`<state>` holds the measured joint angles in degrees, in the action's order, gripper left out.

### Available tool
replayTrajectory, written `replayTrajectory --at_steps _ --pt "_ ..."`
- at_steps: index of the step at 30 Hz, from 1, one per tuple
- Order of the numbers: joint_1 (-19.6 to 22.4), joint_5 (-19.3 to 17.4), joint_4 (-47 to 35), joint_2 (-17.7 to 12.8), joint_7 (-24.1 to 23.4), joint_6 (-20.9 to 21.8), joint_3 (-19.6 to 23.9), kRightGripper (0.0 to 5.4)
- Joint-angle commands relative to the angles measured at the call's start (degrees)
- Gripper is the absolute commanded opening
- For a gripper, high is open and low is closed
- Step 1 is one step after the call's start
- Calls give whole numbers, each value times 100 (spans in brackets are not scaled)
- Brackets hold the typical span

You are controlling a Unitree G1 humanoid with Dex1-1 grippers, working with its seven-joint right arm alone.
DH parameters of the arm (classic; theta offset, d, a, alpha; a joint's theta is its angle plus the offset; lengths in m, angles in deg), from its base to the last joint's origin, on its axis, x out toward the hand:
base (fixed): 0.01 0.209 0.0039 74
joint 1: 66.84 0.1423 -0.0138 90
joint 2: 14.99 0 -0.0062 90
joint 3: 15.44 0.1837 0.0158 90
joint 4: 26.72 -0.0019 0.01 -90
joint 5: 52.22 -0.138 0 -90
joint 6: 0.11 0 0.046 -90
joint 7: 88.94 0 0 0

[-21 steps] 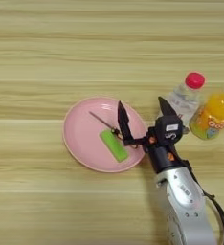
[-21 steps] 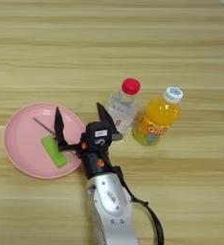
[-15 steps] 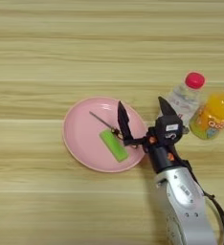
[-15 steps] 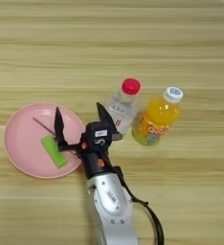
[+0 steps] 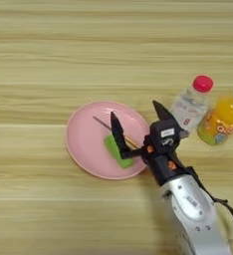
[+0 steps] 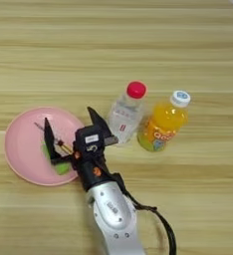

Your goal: Move the objects on the table

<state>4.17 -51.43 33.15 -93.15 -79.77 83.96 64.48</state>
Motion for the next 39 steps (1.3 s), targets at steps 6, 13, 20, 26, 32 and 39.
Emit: replayTrajectory --at_steps 6,13,20,26,32,39 --pt "-325 -856 -1554 -247 325 -1916 -133 537" --pt "-344 -1077 -1756 -409 349 -2635 -235 537" --pt "-189 -1138 -1561 -333 189 -3227 -302 537" --pt "35 -1577 -1517 -183 150 -4129 -28 537" --pt "298 -2273 -1649 41 167 -4934 478 537" --pt "510 -2613 -1493 128 64 -5203 898 537"
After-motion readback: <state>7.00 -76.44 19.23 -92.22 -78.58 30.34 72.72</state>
